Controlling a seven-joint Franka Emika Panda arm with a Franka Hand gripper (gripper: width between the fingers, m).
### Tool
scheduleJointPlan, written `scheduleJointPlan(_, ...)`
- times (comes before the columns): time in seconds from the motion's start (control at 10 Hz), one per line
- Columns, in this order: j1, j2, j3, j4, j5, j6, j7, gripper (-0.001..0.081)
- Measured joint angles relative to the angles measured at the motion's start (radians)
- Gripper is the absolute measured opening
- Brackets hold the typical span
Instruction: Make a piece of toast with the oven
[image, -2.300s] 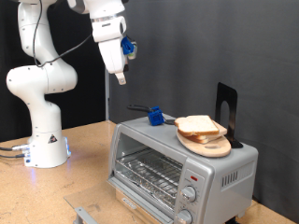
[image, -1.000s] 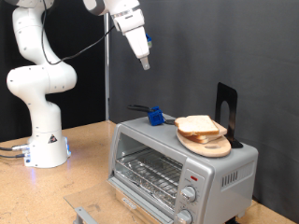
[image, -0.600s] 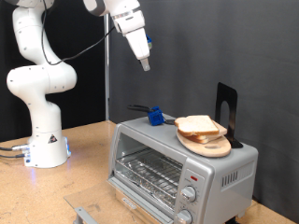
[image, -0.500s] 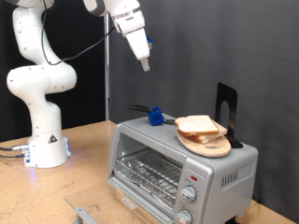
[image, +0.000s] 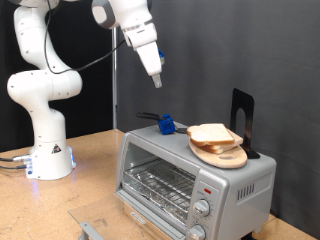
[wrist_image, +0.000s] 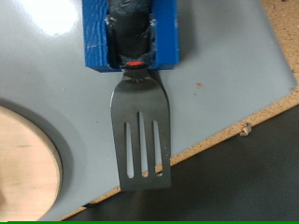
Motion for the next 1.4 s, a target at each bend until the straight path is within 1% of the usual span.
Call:
scheduleJointPlan(0.3, 0.002, 0.032, 0.013, -0.037, 0.002, 0.076, -0.033, 0.0806)
scheduleJointPlan(0.9, 0.004, 0.086, 0.049, -0.110, 0.031, 0.212, -0.036, 0.0806)
scheduleJointPlan(1.2, 0.012, 0.128, 0.064, -0.118, 0.064, 0.274, -0.050, 0.0806)
scheduleJointPlan(1.4, 0.024, 0.143, 0.070, -0.118, 0.072, 0.288, -0.052, 0.0806)
